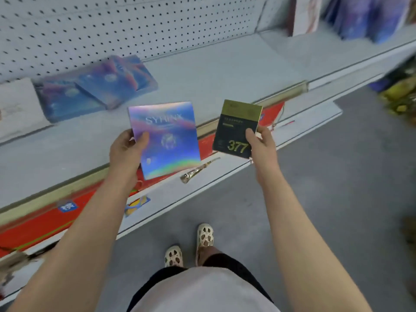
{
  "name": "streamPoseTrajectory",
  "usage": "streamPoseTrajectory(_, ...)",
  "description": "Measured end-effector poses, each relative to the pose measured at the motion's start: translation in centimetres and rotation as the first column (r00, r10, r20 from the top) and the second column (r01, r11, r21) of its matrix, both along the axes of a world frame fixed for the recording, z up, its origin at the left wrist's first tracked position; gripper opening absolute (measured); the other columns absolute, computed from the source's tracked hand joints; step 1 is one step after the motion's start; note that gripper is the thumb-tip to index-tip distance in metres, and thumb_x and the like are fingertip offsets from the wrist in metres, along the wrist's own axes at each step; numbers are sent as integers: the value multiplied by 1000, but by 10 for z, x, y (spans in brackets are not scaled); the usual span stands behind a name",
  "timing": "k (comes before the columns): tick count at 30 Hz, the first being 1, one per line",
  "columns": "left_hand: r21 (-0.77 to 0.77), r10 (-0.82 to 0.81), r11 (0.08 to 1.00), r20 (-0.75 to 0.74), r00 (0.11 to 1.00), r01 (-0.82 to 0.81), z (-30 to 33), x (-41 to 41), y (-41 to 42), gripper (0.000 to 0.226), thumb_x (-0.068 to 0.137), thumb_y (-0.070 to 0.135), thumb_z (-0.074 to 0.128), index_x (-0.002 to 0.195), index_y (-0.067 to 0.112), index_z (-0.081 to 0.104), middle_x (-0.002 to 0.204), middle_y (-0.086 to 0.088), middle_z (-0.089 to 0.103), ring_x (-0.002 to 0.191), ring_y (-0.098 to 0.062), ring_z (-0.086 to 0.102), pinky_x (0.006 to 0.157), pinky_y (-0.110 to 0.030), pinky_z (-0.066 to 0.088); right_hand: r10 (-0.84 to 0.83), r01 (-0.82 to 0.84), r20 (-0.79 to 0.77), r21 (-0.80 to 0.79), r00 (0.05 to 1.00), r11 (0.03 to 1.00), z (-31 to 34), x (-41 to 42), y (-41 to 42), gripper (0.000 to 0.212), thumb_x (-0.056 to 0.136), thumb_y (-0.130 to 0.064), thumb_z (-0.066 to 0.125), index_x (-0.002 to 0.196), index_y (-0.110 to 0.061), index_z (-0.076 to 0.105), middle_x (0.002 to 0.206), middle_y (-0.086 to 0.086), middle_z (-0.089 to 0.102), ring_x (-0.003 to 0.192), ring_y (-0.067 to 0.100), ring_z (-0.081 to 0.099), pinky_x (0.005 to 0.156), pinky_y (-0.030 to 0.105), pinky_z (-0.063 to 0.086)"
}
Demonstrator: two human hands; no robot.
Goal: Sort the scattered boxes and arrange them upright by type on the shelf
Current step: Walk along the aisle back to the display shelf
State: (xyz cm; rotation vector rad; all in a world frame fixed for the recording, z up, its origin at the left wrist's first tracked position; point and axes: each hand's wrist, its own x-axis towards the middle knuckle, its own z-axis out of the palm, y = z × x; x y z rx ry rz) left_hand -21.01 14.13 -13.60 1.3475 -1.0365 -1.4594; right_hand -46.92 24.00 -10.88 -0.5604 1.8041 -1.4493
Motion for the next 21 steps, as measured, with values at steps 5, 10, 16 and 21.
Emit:
streamPoseTrajectory(5, -7, -189, 982, 9, 982, 189, 1, -85, -10, 11, 89, 14, 66, 100, 18, 65, 99, -7, 70, 90, -25, 66, 83, -41, 54, -197, 197, -16, -2, 980, 980, 1, -65, 36, 16, 99, -22, 56, 113, -14, 58, 81, -10, 68, 65, -2, 66, 55, 12, 46)
streamPoseTrajectory(10, -45, -317, 947, 34, 948, 318, 3, -187, -22, 17, 88, 18, 67, 106, 17, 64, 102, -8, 71, 91, -24, 67, 87, -45, 53, -318, 317, -12, -16, 948, 948, -4, -146, 55, 14, 99, -21, 56, 112, -16, 59, 88, -4, 68, 69, 0, 67, 59, 14, 47)
streamPoseTrajectory(16, -64, -410, 910, 16, 912, 411, 6, -333, -32, 13, 79, 26, 69, 92, 25, 65, 95, -2, 72, 87, -22, 68, 83, -42, 55, -359, 359, -44, -15, 932, 933, -11, -277, 66, 14, 98, -22, 57, 111, -17, 58, 96, 0, 71, 80, 10, 71, 70, 25, 51)
streamPoseTrajectory(21, -49, -446, 894, -27, 894, 445, -1, -450, -34, 9, 92, 14, 62, 91, 23, 62, 82, 10, 72, 74, -9, 69, 71, -29, 55, -411, 411, -91, -19, 907, 911, -9, -385, 71, 11, 98, -17, 57, 109, -16, 57, 97, 6, 69, 76, 9, 68, 66, 20, 54)
